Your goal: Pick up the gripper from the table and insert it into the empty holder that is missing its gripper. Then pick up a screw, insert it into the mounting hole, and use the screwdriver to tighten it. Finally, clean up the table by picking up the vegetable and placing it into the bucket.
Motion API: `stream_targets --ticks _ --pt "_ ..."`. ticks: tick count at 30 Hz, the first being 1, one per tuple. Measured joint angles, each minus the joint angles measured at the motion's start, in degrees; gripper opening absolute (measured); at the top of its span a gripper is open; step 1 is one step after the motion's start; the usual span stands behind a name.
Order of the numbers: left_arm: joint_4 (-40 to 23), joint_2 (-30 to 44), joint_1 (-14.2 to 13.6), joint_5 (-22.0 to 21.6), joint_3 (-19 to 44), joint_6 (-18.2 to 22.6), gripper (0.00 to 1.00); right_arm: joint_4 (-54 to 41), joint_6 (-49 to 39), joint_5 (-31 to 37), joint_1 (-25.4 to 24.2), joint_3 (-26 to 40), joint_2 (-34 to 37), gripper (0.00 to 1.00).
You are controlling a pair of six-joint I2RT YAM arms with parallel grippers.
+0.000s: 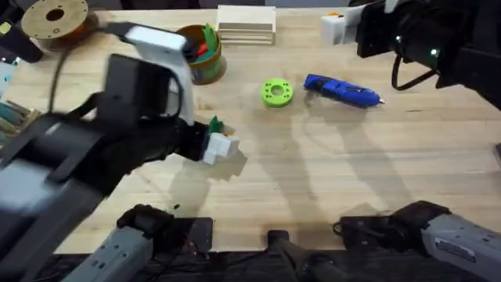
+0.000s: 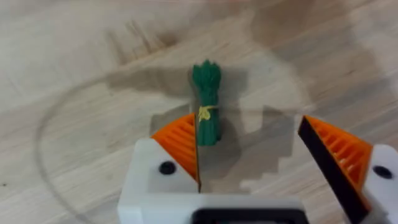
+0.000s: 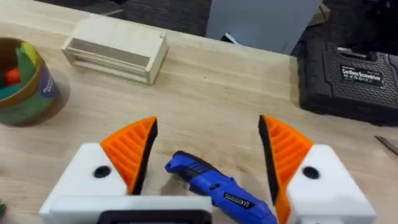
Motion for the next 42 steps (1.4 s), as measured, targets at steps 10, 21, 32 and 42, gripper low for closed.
stream_targets --ticks 10,21,32,42 --pt "1.9 19.9 0.0 -0.9 0.8 -0.6 0.987 0.0 0.0 0.0 0.0 0.0 0.0 0.94" --pt "6.2 23.4 0.0 -1.1 3.3 -1.0 0.987 0.0 0.0 0.0 0.0 0.0 0.0 0.94" --pt "7.3 24.1 0.0 -1.6 3.3 -1.0 0.987 0.0 0.0 0.0 0.0 0.0 1.5 0.95" --pt "7.8 27.6 0.0 -2.6 3.6 -1.2 0.922 0.0 0.0 0.0 0.0 0.0 1.5 0.955"
